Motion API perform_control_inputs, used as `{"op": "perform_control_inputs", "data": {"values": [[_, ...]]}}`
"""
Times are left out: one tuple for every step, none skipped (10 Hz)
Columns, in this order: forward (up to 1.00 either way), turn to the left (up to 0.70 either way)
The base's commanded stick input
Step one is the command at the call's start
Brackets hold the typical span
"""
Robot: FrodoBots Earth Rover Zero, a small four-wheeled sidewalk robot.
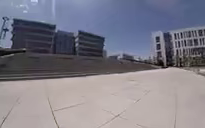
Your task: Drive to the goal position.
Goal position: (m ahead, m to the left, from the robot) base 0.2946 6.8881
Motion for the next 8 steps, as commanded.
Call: {"op": "perform_control_inputs", "data": {"values": [[0.70,0.27],[0.70,0.27],[0.70,0.27],[0.70,0.27],[0.70,0.27],[0.70,0.27],[0.70,0.27],[0.70,0.27]]}}
